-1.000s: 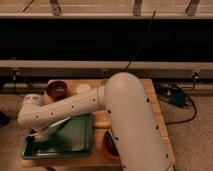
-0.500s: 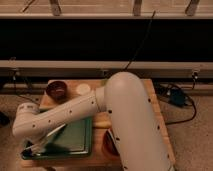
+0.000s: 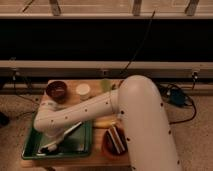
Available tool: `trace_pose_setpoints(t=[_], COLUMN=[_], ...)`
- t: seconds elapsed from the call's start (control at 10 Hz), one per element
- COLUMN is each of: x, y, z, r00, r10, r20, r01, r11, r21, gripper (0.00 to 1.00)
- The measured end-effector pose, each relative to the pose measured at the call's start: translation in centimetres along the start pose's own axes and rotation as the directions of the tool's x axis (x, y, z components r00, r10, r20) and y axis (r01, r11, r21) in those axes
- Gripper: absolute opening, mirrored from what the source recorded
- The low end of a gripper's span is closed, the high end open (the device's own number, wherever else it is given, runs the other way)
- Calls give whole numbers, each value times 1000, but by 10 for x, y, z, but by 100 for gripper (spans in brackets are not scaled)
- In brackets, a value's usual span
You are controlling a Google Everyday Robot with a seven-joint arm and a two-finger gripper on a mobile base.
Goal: Wipe tray with brush
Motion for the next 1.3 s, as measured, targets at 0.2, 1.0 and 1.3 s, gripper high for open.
trace_pose_setpoints(t=[0.2,1.0,1.3], x=[-36,-22,28], y=[6,34,73], z=[1,-11,-38], r00=[997,998,992], r10=[79,63,-5], r20=[9,-32,-129], r01=[-79,-64,-10], r11=[997,997,993], r21=[10,-37,-120], gripper=[0,0,0])
